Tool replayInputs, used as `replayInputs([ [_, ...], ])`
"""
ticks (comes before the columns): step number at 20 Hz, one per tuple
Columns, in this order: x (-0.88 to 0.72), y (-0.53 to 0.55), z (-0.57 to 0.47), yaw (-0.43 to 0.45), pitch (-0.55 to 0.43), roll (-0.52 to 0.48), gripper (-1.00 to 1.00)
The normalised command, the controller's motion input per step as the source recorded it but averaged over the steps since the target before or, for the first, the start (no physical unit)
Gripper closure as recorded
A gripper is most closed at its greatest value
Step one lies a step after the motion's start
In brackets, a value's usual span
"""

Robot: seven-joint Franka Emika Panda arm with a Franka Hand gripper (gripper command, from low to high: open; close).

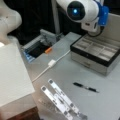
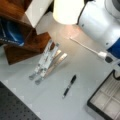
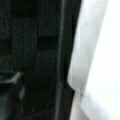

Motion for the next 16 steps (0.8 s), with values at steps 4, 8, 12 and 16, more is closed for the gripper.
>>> replayInputs([
  [4, -0.28, 0.33, -0.05, -0.338, 0.022, 0.068, -1.0],
  [8, -0.24, 0.34, -0.07, -0.328, 0.014, 0.065, -1.0],
  [12, -0.19, 0.36, -0.07, -0.308, 0.029, 0.07, -1.0],
  [16, -0.18, 0.26, -0.06, -0.251, 0.05, 0.082, -1.0],
])
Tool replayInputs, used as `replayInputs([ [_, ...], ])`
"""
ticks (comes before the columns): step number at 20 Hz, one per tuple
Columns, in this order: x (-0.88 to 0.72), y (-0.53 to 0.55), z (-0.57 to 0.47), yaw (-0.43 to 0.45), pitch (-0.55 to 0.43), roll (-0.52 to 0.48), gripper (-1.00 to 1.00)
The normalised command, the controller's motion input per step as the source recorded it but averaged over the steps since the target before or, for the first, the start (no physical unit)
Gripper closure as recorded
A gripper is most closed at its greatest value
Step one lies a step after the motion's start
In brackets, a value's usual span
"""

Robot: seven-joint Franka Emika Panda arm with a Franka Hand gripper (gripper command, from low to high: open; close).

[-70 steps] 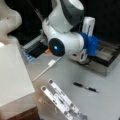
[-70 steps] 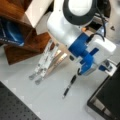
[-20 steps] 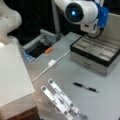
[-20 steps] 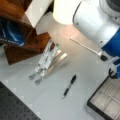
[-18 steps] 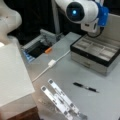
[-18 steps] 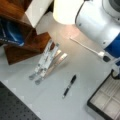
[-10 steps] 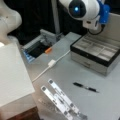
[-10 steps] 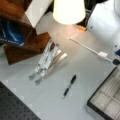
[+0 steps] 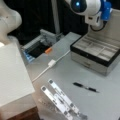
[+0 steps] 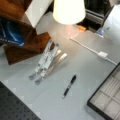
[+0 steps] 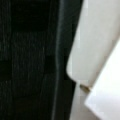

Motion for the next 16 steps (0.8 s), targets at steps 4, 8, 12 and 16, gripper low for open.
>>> replayInputs([
  [4, -0.16, 0.13, -0.07, -0.193, 0.066, 0.082, -1.0],
  [8, -0.13, 0.02, -0.08, -0.173, 0.073, 0.068, -1.0],
  [12, -0.12, -0.09, -0.1, -0.155, 0.082, 0.042, -1.0],
  [16, -0.14, -0.26, -0.03, -0.104, 0.106, 0.004, -1.0],
])
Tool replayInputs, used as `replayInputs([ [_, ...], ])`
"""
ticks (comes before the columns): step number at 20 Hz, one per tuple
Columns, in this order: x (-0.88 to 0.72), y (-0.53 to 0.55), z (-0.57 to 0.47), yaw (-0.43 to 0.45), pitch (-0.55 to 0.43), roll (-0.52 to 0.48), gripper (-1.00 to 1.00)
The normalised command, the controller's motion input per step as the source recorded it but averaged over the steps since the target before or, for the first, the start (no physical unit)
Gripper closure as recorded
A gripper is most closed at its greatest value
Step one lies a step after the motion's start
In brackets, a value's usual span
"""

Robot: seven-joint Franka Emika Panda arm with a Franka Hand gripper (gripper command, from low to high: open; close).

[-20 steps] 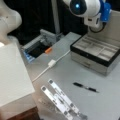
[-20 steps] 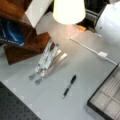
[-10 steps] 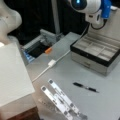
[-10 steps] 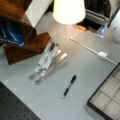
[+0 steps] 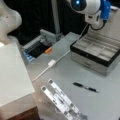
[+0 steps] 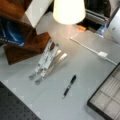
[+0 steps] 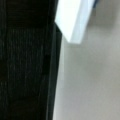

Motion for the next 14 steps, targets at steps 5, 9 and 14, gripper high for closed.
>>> replayInputs([
  [5, -0.17, -0.28, 0.02, -0.027, 0.12, -0.037, -1.0],
  [9, -0.16, -0.4, 0.03, 0.08, 0.151, -0.118, -1.0],
  [14, -0.11, -0.53, 0.09, 0.12, 0.182, -0.229, -1.0],
])
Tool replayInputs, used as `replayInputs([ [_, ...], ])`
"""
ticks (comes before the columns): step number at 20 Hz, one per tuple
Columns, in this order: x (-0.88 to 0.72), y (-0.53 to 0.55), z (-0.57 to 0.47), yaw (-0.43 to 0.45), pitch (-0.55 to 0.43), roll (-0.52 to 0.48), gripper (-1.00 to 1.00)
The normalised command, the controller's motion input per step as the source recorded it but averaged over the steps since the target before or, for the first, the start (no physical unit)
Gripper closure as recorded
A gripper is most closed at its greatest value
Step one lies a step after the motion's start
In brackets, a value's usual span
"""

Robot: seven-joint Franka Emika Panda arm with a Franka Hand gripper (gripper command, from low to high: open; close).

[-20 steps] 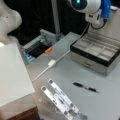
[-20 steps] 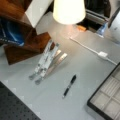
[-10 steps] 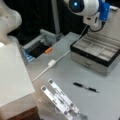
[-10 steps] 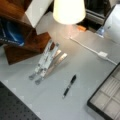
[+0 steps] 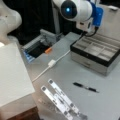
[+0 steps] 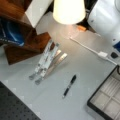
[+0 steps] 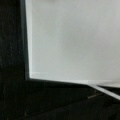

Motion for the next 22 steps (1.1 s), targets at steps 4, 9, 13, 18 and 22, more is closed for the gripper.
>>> replayInputs([
  [4, -0.1, -0.48, 0.11, 0.127, 0.193, -0.294, -1.0],
  [9, -0.13, -0.31, 0.09, 0.136, 0.161, -0.335, -1.0],
  [13, -0.11, -0.2, 0.0, 0.119, 0.077, -0.404, -1.0],
  [18, -0.15, -0.24, -0.04, 0.105, 0.037, -0.444, -1.0],
  [22, -0.2, -0.31, 0.01, 0.099, 0.015, -0.307, -1.0],
])
